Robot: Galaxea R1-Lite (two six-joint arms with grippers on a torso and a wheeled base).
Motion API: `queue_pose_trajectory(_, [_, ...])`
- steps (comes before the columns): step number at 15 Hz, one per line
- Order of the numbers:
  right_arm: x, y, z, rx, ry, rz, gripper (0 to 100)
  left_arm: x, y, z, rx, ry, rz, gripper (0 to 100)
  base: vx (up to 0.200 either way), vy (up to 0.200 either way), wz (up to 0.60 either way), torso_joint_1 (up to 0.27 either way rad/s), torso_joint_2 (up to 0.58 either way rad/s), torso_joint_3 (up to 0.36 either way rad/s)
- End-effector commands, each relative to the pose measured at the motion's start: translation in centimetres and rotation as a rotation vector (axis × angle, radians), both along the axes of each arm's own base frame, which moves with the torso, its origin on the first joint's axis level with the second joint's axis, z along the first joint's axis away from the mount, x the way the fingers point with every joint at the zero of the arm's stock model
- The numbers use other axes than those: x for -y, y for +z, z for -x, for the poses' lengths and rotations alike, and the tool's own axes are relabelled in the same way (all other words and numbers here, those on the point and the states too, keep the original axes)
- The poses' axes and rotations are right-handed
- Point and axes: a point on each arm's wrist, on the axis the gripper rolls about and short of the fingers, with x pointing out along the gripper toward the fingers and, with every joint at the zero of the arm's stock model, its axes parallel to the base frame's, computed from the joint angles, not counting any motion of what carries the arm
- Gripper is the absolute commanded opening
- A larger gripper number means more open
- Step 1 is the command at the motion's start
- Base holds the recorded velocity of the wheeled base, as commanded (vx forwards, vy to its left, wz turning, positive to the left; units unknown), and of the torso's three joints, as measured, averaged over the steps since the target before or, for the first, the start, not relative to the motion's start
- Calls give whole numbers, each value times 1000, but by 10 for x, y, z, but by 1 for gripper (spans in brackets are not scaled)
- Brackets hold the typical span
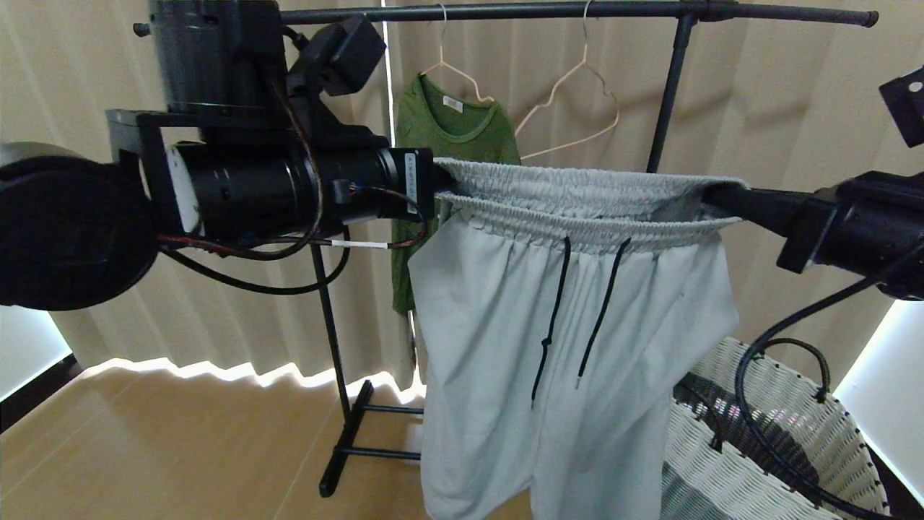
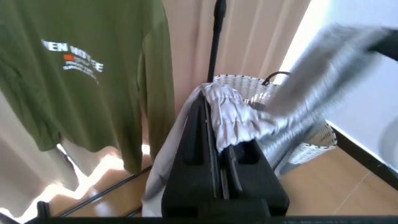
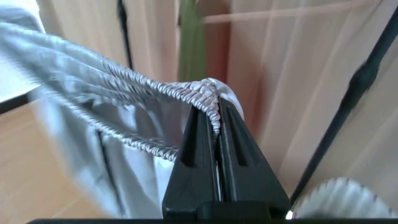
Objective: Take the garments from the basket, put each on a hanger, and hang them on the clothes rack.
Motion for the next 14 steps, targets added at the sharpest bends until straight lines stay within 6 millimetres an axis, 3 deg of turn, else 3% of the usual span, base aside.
queue_pose_trajectory(1, [3, 9, 28, 39, 51, -12, 0, 11, -14, -17, -31, 0, -19, 0, 0, 0, 0, 0, 0, 0])
queue_pose_trajectory(3, [-1, 2, 45, 5, 160, -8, 0, 13, -15, -25, -30, 8, -17, 0, 0, 0, 0, 0, 0, 0])
queue_pose_trajectory(6, [-6, -3, 42, -18, 173, 8, 0, 12, -17, -25, -38, 10, -17, 0, 0, 0, 0, 0, 0, 0])
queue_pose_trajectory(10, [-4, -12, 25, -15, 75, 86, 0, 7, -18, -15, -58, 8, -32, 0, 0, 0, 0, 0, 0, 0])
queue_pose_trajectory(14, [-13, -12, -8, 60, 29, 70, 0, -18, -19, 24, -132, 3, -84, 0, 0, 0, 0, 0, 0, 0])
